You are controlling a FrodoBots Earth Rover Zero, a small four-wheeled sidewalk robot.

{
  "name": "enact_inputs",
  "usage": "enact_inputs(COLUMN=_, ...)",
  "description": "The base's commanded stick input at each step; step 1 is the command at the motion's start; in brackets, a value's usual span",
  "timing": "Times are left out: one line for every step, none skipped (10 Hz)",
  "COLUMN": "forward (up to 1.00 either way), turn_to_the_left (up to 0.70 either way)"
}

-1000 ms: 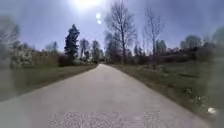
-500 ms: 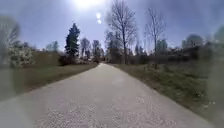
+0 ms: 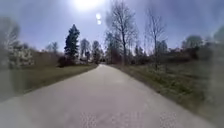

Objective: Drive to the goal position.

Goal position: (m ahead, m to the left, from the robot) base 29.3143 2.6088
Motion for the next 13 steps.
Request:
enact_inputs(forward=0.00, turn_to_the_left=0.00)
enact_inputs(forward=0.00, turn_to_the_left=0.00)
enact_inputs(forward=0.00, turn_to_the_left=0.00)
enact_inputs(forward=0.00, turn_to_the_left=0.00)
enact_inputs(forward=0.00, turn_to_the_left=0.00)
enact_inputs(forward=0.00, turn_to_the_left=0.00)
enact_inputs(forward=0.22, turn_to_the_left=0.00)
enact_inputs(forward=0.45, turn_to_the_left=0.00)
enact_inputs(forward=0.45, turn_to_the_left=0.00)
enact_inputs(forward=0.45, turn_to_the_left=0.00)
enact_inputs(forward=0.45, turn_to_the_left=0.00)
enact_inputs(forward=0.45, turn_to_the_left=0.00)
enact_inputs(forward=0.45, turn_to_the_left=0.11)
